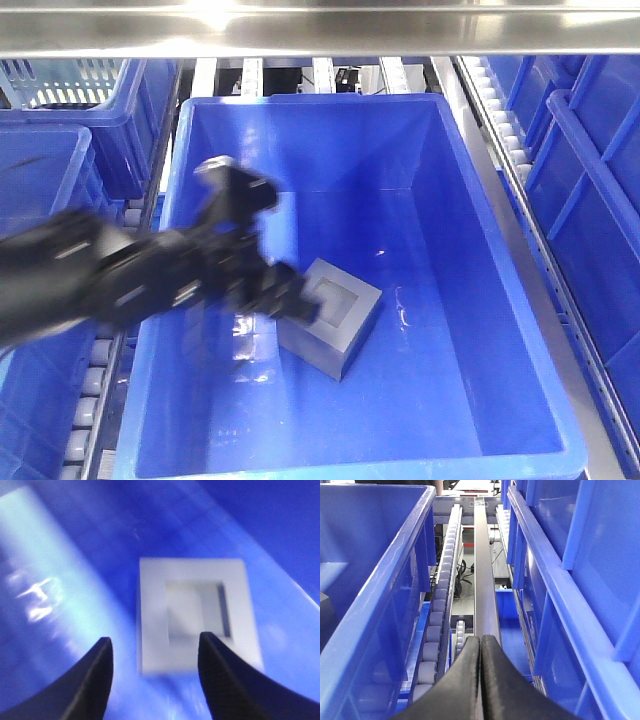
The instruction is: Sort gray base to blue bin
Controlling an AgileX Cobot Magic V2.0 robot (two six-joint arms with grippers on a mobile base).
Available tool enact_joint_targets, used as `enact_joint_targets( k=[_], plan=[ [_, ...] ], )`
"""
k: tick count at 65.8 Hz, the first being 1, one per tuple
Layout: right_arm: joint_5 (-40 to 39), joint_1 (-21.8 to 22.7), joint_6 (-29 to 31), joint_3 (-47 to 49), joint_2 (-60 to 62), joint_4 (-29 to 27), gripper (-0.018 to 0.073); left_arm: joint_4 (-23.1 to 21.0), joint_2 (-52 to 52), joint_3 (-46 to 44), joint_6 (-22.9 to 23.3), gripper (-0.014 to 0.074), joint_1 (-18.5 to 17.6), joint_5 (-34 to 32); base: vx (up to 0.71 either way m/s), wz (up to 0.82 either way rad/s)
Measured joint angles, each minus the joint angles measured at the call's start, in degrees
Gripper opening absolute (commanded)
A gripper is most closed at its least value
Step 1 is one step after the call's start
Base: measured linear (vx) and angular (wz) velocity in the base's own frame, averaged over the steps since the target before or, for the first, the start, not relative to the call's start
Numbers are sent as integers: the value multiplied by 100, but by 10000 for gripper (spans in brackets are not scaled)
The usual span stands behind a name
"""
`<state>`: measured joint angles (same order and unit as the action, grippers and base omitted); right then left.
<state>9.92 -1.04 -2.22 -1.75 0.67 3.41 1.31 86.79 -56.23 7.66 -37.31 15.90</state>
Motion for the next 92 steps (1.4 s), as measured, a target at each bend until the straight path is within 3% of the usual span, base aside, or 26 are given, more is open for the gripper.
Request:
enact_joint_targets(
  k=[31,57,70,78,92],
  plan=[
    [0,0,0,0,0,0,-9,0,-3234,2418,-11,378,0,-1270,0,0],
    [0,0,0,0,0,0,-9,0,-6806,4061,-11,376,0,-1210,0,0],
    [0,0,0,0,0,0,-9,0,-7606,4374,-11,370,0,-1212,0,0],
    [0,0,0,0,0,0,-9,0,-7628,4379,-16,288,0,-1001,0,0],
    [0,0,0,0,0,0,-9,0,-7628,4397,-16,7,0,-1090,0,0]
  ],
)
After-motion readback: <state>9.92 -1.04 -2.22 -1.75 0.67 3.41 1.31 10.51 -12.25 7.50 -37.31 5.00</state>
